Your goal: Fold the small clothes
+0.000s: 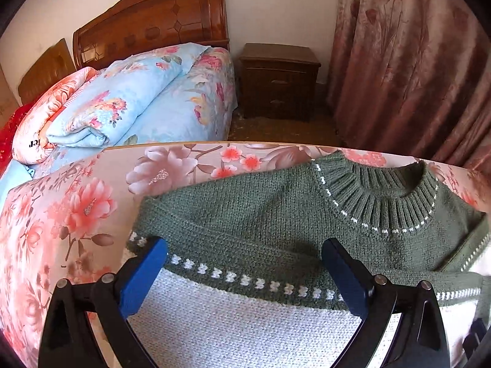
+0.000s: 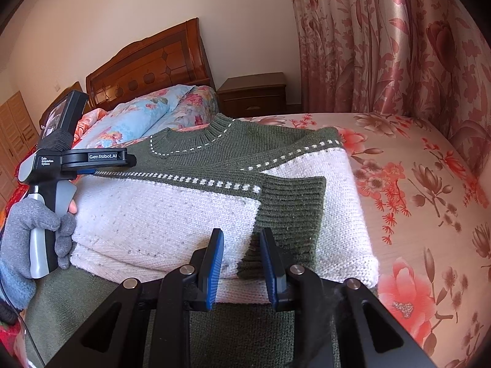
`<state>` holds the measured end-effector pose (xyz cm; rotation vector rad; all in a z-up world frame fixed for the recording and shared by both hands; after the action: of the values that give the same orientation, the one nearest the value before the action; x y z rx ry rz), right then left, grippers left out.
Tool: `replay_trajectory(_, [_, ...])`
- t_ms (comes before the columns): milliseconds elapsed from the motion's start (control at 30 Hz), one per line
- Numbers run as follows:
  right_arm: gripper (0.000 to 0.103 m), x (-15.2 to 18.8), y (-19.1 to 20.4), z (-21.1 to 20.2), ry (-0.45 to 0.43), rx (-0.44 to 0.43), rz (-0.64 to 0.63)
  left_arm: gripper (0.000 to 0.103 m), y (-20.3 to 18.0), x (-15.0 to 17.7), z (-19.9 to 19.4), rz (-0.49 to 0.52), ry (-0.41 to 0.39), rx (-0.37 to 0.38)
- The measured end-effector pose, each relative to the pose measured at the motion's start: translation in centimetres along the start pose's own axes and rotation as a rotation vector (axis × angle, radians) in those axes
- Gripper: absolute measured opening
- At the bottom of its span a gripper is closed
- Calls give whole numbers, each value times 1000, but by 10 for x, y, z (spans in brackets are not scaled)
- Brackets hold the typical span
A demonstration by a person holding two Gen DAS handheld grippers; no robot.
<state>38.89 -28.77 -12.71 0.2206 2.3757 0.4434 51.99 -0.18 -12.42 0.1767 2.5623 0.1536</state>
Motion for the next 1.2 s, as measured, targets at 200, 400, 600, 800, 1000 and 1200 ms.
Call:
replay_trajectory(200, [25,0,-1,0,1,-3,3,103,0,1,-5,-4,-8,23])
replay_trajectory(400, [25,0,-2,1,1,-8,10,103,-4,18,-34,5,-74,69])
replay_trajectory(600, [25,0,0,1,1,-3,5,103,-21,60,-74,108,-153,90])
replay_trajectory(800, [25,0,0,1,2,-3,6,103,-7,68,-54,54,-74,136])
replay_trajectory(1000, [25,1,0,1,2,-4,7,103,-9,72,-58,55,-80,127])
replay_trajectory(1200, [32,0,-1,1,6,-25,13,103,-6,80,-72,58,-93,91])
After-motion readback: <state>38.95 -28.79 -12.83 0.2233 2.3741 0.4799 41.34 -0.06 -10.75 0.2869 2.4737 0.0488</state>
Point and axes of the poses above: each gripper's, at about its wrist camera, not at the fingertips, and z roughly the way its jaws point, y to its left, x to its underside, the point moved 2 cm from there along z, roughly the way its jaws point, and after that the axes turned 11 degrees about z, right-handed, at the moved point
